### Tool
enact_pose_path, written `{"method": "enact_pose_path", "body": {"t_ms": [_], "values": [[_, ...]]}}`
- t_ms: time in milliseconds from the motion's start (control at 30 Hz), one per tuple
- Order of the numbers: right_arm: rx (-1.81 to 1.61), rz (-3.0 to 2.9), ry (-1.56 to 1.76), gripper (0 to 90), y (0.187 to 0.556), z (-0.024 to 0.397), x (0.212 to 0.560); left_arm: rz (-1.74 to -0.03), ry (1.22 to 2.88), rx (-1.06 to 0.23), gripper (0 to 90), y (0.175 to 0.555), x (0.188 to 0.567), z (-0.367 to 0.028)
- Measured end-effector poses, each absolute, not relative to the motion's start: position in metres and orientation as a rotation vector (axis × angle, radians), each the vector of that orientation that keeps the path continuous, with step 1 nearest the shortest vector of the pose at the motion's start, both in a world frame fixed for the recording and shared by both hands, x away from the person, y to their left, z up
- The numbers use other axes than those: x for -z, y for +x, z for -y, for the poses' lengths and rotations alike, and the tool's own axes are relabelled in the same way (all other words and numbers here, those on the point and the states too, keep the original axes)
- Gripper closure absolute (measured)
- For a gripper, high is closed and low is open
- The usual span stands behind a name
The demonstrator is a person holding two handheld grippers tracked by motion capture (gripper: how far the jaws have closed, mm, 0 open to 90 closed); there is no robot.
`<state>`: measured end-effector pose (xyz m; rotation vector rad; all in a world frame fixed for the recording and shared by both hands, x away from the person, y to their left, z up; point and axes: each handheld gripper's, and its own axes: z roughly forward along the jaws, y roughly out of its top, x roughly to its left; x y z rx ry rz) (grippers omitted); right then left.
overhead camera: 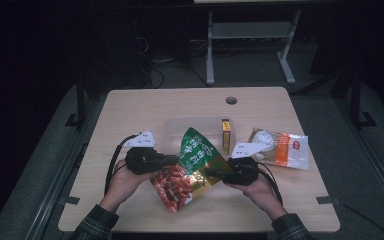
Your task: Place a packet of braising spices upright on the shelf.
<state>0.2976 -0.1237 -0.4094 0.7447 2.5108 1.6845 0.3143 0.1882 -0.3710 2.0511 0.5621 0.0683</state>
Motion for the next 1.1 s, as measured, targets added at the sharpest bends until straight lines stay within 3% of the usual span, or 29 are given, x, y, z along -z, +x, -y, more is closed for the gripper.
{"method": "enact_pose_path", "body": {"t_ms": [67, 100, 400, 600, 733, 900, 1067, 1100], "values": [[-1.707, -2.515, 0.756, 82.0, 0.298, 0.126, 0.409, -0.559, 2.045, -0.064, 89.5, 0.314, 0.372, -0.188], [-1.73, -2.522, 0.759, 88.8, 0.299, 0.128, 0.409, -0.558, 2.044, -0.066, 89.3, 0.314, 0.372, -0.188], [-1.767, -2.54, 0.726, 90.0, 0.299, 0.132, 0.403, -0.556, 2.04, -0.047, 86.8, 0.315, 0.376, -0.189], [-1.766, -2.539, 0.701, 90.0, 0.297, 0.136, 0.398, -0.55, 2.103, -0.109, 81.1, 0.315, 0.381, -0.187], [-1.752, -2.553, 0.668, 90.0, 0.296, 0.136, 0.395, -0.556, 2.101, -0.123, 74.7, 0.316, 0.38, -0.192], [-1.733, -2.562, 0.605, 90.0, 0.292, 0.132, 0.39, -0.548, 2.113, -0.129, 57.4, 0.313, 0.384, -0.197], [-1.718, -2.575, 0.57, 90.0, 0.291, 0.131, 0.387, -0.535, 2.142, -0.109, 49.5, 0.305, 0.391, -0.201], [-1.719, -2.577, 0.559, 90.0, 0.29, 0.131, 0.384, -0.536, 2.153, -0.107, 43.7, 0.301, 0.396, -0.205]]}}
